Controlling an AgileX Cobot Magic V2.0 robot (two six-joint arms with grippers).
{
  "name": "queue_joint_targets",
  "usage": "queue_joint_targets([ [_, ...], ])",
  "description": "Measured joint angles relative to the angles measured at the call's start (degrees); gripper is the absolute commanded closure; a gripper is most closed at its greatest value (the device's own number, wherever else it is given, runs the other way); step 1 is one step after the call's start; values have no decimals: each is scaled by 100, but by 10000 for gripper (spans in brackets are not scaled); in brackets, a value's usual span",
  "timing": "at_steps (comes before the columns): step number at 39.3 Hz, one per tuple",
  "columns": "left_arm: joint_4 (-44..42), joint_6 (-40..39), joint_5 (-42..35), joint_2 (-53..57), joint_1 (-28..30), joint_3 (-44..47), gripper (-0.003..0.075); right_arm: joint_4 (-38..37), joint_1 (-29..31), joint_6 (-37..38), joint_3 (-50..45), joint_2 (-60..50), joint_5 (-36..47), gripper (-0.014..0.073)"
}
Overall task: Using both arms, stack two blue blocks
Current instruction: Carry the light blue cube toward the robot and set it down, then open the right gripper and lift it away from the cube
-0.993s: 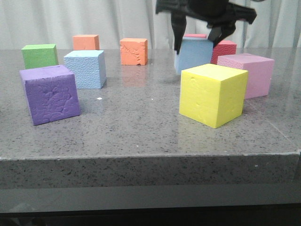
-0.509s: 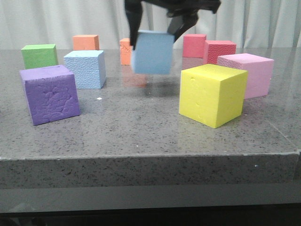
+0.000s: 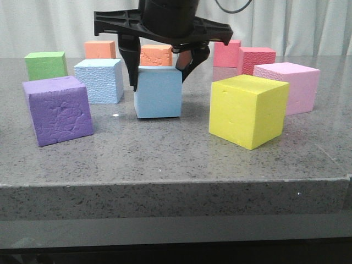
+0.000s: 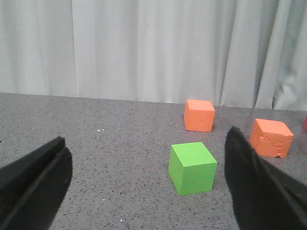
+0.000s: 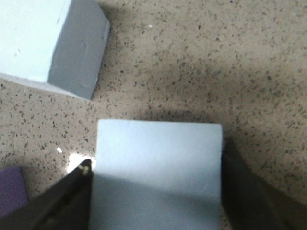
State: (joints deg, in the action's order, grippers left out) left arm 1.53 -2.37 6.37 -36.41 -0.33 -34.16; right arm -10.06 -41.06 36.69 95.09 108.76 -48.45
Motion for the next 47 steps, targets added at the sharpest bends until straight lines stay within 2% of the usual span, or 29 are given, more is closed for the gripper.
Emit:
queue_joint_targets([
  [3,0,0,0,0,0,0,103,0,0,0,0,11,-9,-62],
  [19,0,0,0,0,0,0,103,-36,0,0,0,-791,290,-41],
  [21,0,0,0,0,0,0,103,-57,0,0,0,-819,344,12],
  [23,0,0,0,0,0,0,103,-66,0,0,0,-835,384,101],
  [29,0,0,0,0,0,0,103,-70,0,4,0,-874,397,482],
  [33,0,0,0,0,0,0,103,-70,10,4,0,-985,397,648],
  [34,0,0,0,0,0,0,103,-70,31,4,0,-1019,382,667],
  [41,0,0,0,0,0,0,103,-83,427,-43,0,-1348,28,655],
  [47,0,0,0,0,0,0,103,-161,1039,-652,-40,-1790,-541,655],
])
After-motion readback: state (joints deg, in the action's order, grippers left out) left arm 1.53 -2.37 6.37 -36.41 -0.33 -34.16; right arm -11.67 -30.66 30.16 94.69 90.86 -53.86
